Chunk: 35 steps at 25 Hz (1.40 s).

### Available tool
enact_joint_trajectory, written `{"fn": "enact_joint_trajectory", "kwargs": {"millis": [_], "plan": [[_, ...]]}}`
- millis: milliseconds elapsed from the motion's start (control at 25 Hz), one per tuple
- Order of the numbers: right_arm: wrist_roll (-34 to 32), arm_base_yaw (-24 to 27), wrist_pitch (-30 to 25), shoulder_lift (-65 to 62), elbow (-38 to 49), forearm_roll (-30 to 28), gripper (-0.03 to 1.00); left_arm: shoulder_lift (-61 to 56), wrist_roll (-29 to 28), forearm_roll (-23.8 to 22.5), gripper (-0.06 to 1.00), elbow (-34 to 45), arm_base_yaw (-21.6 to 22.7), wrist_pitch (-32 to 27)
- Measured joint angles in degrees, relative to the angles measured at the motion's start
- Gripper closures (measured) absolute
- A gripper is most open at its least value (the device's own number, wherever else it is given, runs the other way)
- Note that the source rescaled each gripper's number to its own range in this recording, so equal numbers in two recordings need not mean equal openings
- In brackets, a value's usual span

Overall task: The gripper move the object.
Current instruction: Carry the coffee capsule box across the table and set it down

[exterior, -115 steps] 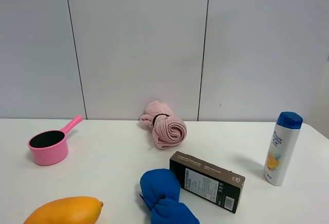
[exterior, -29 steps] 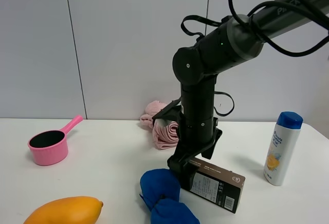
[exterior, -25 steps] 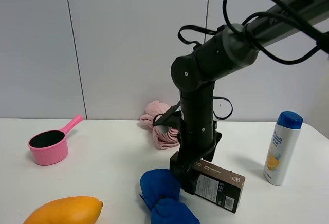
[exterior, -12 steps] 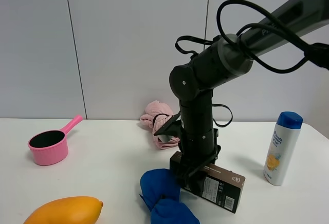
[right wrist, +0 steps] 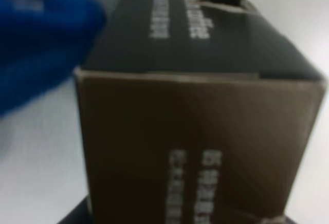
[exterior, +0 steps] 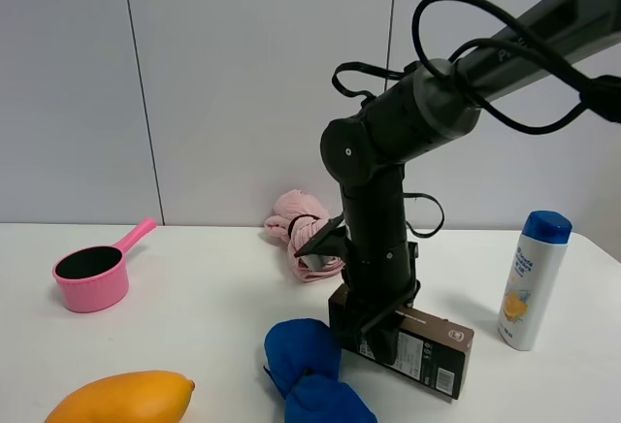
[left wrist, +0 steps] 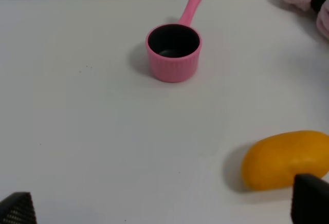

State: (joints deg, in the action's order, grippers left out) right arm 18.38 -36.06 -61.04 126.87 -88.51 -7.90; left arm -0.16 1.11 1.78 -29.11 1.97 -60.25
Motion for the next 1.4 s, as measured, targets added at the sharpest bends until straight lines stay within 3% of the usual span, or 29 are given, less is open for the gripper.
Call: {"fn": "enact_joint_trajectory", "kwargs": {"millis": [280, 520, 760, 880, 1080, 1400], "plan": [[-0.12, 0.0, -2.91, -8.2, 0.0, -0.69, 0.96, 0.0, 0.0, 0.0, -0.06, 0.0, 0.0, 0.0], [-1.53, 0.0, -7.82, -16.45, 0.0, 3.36, 0.96, 0.0, 0.0, 0.0, -0.06, 0.0, 0.0, 0.0], [-7.49, 0.0, -8.59, -22.55, 0.0, 9.67, 0.96, 0.0, 0.0, 0.0, -0.06, 0.0, 0.0, 0.0], [-7.5, 0.0, -8.9, -23.32, -0.97, 10.5, 0.96, 0.0, 0.0, 0.0, -0.06, 0.0, 0.0, 0.0], [-5.3, 0.0, -9.08, -20.73, -10.38, 10.72, 0.96, 0.0, 0.0, 0.0, -0.06, 0.0, 0.0, 0.0], [-4.91, -2.3, -9.08, -9.74, -32.8, 13.68, 0.96, 0.0, 0.0, 0.0, -0.06, 0.0, 0.0, 0.0]]}}
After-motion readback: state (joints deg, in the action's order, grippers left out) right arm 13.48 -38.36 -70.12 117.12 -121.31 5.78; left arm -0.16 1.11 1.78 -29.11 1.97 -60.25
